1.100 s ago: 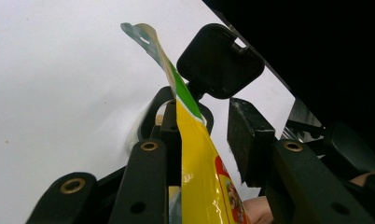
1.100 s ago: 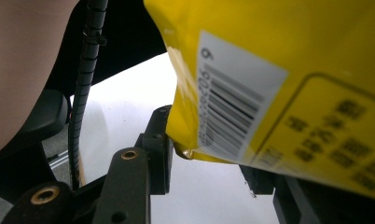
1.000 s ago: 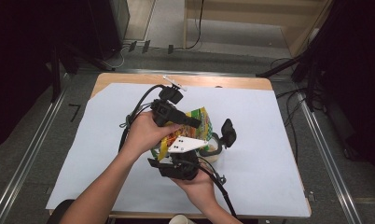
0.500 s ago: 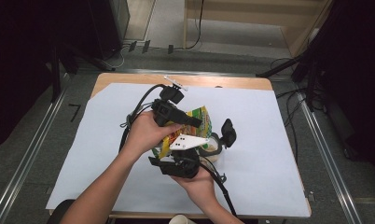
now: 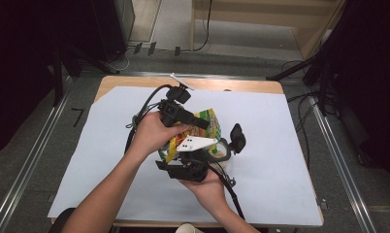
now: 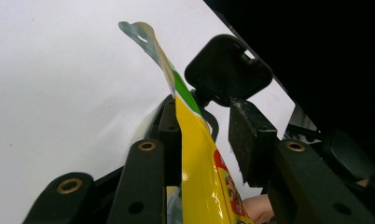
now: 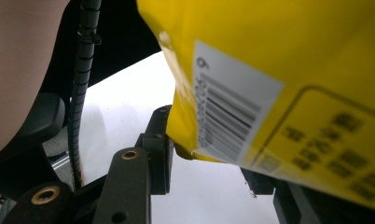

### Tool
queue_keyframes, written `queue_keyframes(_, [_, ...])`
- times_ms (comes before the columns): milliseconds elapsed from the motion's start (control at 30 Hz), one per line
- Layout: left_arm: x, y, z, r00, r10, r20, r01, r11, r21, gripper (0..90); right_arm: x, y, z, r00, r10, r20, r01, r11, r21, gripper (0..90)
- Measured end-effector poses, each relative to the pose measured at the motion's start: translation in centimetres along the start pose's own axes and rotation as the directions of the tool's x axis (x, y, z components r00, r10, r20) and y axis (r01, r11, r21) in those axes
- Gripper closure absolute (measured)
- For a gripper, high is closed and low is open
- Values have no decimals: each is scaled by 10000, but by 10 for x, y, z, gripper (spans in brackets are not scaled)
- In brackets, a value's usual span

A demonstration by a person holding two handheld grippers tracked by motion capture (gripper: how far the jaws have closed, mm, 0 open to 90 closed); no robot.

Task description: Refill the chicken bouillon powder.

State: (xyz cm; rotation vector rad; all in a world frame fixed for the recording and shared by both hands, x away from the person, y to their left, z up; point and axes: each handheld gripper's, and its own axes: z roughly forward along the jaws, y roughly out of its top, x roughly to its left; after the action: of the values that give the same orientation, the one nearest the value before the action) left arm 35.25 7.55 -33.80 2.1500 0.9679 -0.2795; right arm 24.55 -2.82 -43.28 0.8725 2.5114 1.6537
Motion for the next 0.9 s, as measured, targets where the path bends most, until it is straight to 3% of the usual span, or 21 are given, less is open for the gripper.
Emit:
queue_keyframes(267, [8,5,-1,9998,-184,-101,184,9998,8,675,-5,8,5,10000,-39,42,38,9999,120,609])
queue_keyframes(900, [6,3,1,10000,-28,92,28,10000,25,671,-5,5,4,9998,-172,82,171,9998,112,610])
